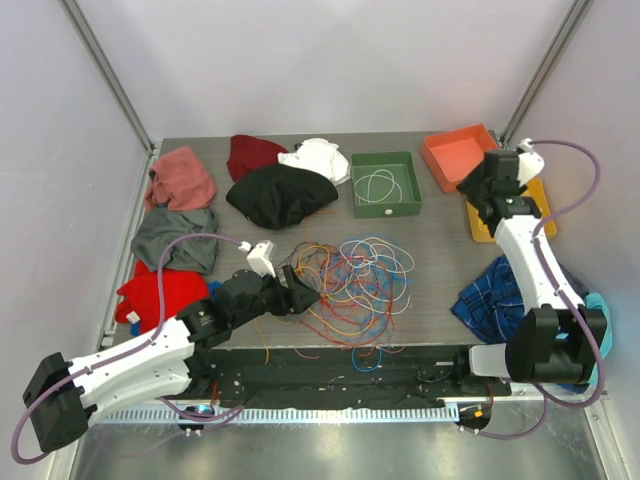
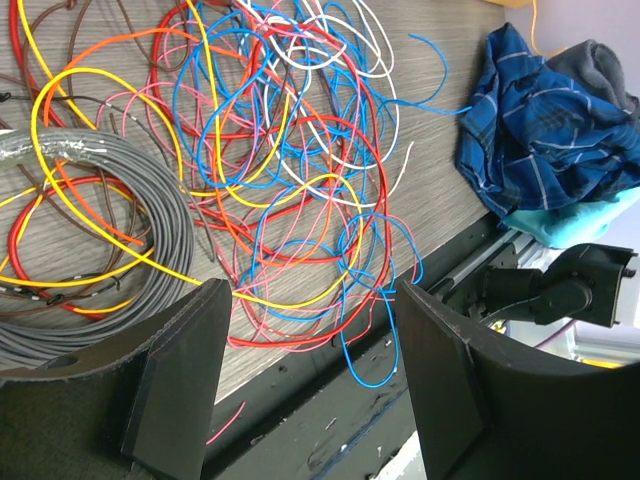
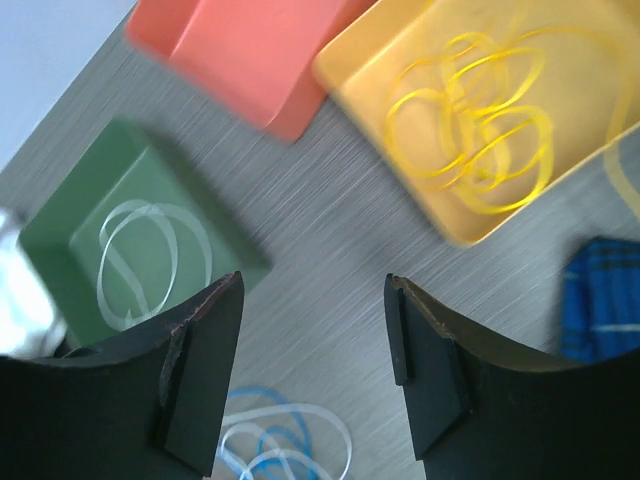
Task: Untangle the cables
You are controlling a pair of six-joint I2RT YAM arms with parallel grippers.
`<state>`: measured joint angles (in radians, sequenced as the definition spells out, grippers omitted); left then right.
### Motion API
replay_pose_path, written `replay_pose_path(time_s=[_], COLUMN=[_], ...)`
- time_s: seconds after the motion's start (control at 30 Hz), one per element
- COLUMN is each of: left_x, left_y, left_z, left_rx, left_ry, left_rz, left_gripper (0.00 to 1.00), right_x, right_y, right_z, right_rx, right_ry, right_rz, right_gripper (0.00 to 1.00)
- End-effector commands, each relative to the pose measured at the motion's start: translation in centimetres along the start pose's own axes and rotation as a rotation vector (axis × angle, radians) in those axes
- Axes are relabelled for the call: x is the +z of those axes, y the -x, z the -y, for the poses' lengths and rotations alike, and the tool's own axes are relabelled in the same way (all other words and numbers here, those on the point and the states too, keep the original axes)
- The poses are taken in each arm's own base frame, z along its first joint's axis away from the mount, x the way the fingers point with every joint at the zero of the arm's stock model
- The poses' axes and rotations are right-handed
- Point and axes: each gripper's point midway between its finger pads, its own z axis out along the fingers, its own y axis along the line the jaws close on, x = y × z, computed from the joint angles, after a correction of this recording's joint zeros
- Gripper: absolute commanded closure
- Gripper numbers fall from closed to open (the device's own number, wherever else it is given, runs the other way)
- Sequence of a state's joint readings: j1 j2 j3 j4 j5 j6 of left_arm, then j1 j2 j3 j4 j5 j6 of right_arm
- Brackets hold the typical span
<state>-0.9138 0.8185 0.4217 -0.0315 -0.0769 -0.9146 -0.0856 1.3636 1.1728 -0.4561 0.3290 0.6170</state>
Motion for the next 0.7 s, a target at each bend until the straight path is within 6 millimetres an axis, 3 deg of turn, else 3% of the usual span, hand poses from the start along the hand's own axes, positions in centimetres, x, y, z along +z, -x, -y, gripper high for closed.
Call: replay_pose_path(time_s=[0.0, 0.03, 0.13, 0.3, 0.33, 0.47, 0.5, 0.6, 0.67], left_x=[0.1, 0.1, 0.2, -0.3, -0.3, -0.7, -0.8, -0.4, 0.6], left_y=[1.2, 1.2, 1.2, 1.8, 1.9, 2.5, 2.6, 3.0, 2.1], left_z=[1.4, 1.3, 1.0, 0.3, -0.7, -3.3, -3.6, -3.8, -4.9], left_rx=[-0.019, -0.02, -0.015, -0.006, -0.006, -0.007, -0.003, 0.01, -0.002], left_ry=[-0.063, -0.061, -0.053, -0.006, 0.039, 0.181, 0.201, 0.219, 0.267], left_rz=[0.051, 0.054, 0.059, 0.09, 0.098, 0.139, 0.144, 0.151, 0.121], left_gripper=[0.29, 0.29, 0.3, 0.3, 0.3, 0.3, 0.3, 0.3, 0.3], right_x=[-1.9, -2.5, -3.5, -9.1, -10.0, -12.9, -14.2, -15.7, -16.8], right_y=[-4.3, -6.2, -10.0, -16.2, -17.0, -21.3, -23.3, -26.0, -27.1], right_z=[-2.7, -3.8, -4.5, -8.8, -9.6, -10.7, -11.2, -11.8, -12.3], right_rx=[-0.066, -0.106, -0.228, -0.444, -0.465, -0.568, -0.615, -0.671, -0.675], right_ry=[0.106, 0.141, 0.171, 0.395, 0.44, 0.509, 0.554, 0.612, 0.65], right_rz=[-0.024, -0.059, -0.117, -0.149, -0.149, -0.136, -0.151, -0.163, -0.155], right_gripper=[0.36, 0.37, 0.39, 0.4, 0.39, 0.4, 0.4, 0.41, 0.42])
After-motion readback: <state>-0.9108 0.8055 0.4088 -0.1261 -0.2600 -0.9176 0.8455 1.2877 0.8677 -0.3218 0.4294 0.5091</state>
